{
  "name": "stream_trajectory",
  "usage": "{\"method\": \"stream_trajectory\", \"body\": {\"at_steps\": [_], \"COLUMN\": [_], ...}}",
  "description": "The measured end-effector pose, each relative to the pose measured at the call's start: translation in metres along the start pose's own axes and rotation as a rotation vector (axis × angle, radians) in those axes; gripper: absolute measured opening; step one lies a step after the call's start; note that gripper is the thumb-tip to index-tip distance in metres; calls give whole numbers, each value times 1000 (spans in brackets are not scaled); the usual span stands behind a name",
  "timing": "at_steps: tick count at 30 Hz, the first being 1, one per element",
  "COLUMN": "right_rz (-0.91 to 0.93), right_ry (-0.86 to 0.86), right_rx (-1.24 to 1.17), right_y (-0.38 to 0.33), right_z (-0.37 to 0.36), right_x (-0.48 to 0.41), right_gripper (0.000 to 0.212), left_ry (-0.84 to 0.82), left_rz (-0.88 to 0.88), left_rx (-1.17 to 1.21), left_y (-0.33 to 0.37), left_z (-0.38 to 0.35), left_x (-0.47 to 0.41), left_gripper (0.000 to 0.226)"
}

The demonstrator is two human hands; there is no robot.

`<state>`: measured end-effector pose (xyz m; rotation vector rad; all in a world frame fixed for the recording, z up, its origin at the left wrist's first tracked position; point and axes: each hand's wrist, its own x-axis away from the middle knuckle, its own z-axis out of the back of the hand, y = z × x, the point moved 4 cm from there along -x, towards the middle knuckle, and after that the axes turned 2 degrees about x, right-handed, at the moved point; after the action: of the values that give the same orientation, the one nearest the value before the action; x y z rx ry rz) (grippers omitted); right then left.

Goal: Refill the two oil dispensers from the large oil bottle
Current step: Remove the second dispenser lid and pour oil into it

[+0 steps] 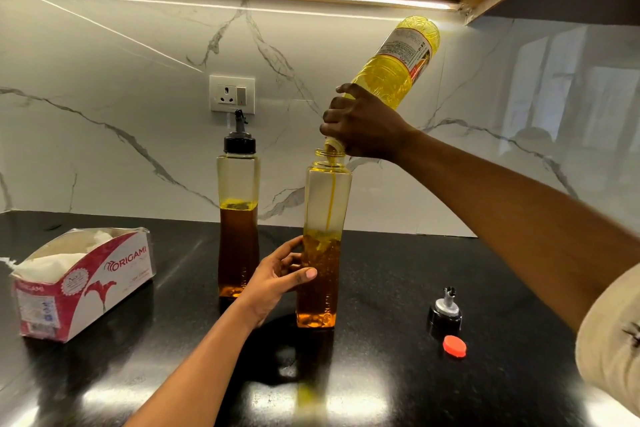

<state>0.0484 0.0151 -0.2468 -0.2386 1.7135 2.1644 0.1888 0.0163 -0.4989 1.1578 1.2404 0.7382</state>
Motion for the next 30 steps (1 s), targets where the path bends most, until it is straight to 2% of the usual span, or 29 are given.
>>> {"method": "stream_trajectory", "body": {"at_steps": [3, 9, 15, 18, 30], "right_rz": [4, 4, 6, 6, 10], "right_ry": [-5, -4, -6, -19, -13], "right_rx": [15, 20, 21, 24, 21], "right_y": [0, 0, 1, 1, 1], "right_z": [0, -1, -1, -2, -2], "right_x": [0, 0, 0, 0, 0], "right_gripper": [21, 20, 21, 22, 21], "left_ry": [-1, 4, -2, 1, 10], "left_rz": [2, 6, 10, 13, 20], "left_rx": [11, 0, 14, 13, 15], "left_y": [0, 0, 2, 1, 3], "left_z": [0, 0, -1, -1, -2], "left_x": [0, 0, 1, 1, 1], "left_gripper": [91, 92, 91, 82, 94]}}
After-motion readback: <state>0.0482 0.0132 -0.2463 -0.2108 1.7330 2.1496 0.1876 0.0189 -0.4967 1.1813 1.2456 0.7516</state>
